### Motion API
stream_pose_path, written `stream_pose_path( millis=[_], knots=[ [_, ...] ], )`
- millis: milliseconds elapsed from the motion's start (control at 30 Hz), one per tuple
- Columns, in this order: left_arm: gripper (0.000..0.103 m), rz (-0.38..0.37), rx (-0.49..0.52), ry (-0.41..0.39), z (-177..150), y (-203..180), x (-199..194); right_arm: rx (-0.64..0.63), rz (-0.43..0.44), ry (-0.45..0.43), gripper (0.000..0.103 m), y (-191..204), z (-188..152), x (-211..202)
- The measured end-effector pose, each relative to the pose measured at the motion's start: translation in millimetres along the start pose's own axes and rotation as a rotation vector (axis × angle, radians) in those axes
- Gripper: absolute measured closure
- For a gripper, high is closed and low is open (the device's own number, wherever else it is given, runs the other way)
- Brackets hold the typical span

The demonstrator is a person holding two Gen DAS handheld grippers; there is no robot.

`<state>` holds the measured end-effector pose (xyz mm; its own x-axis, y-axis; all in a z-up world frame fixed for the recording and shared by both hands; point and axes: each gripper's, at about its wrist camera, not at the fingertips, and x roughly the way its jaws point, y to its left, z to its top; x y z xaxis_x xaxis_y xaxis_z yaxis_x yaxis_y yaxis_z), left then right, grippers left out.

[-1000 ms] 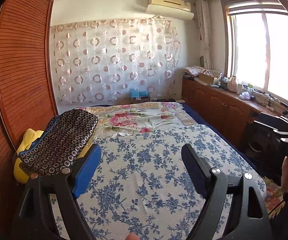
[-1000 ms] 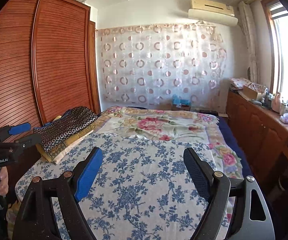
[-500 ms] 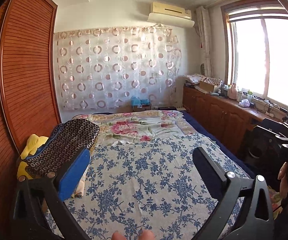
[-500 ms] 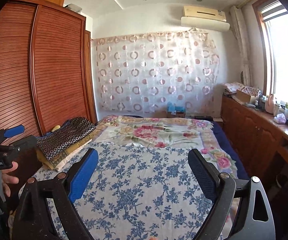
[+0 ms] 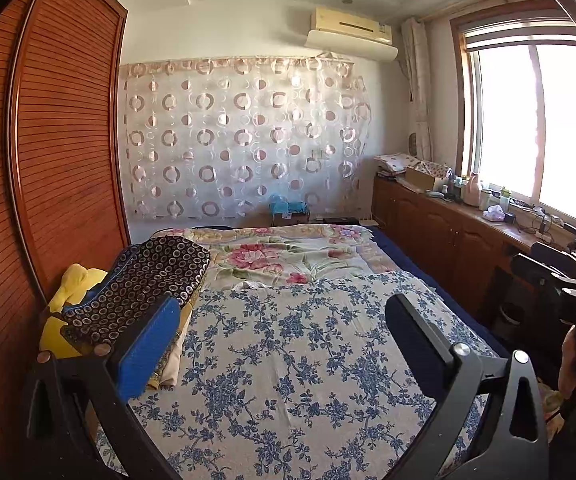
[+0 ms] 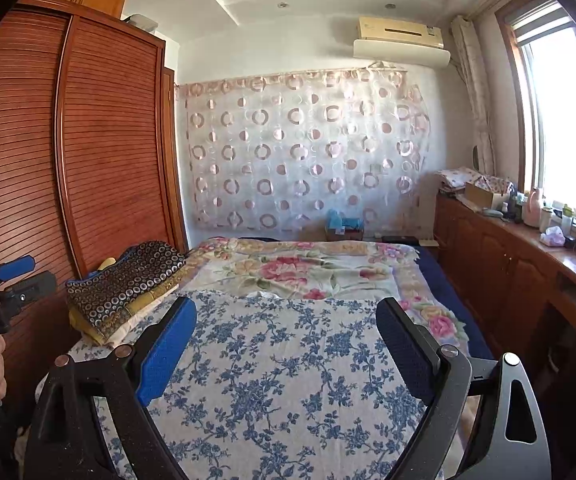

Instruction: Fold small clothes

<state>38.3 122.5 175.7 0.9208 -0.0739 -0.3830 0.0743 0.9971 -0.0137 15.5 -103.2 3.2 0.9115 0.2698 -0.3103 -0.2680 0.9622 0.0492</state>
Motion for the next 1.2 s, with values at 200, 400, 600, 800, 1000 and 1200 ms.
stream_pose_path(
  millis=[200,400,600,800,1000,1200],
  knots=[
    [0.001,0.006,-0.007,0.008,-1.5,2.0,1.8,-0.003,0.001,0.006,0.011,-3.0,4.1,0.6],
    [0.001,0.011,-0.007,0.011,-1.9,2.1,2.6,-0.005,0.006,0.002,0.011,-5.8,5.4,-1.0],
    [0.001,0.013,-0.005,0.011,-1.8,2.0,2.3,-0.007,0.011,0.001,0.011,-8.9,5.3,-2.3],
    [0.000,0.013,-0.006,0.012,-2.1,2.1,3.0,-0.011,0.010,0.002,0.011,-11.0,4.9,-2.9],
    [0.001,0.019,-0.006,0.009,-5.6,3.0,2.7,-0.013,0.018,0.007,0.011,-15.3,5.2,-2.6],
    [0.001,0.019,-0.006,0.009,-5.3,2.8,2.6,-0.017,0.018,0.010,0.011,-16.1,5.3,-3.3]
  ],
)
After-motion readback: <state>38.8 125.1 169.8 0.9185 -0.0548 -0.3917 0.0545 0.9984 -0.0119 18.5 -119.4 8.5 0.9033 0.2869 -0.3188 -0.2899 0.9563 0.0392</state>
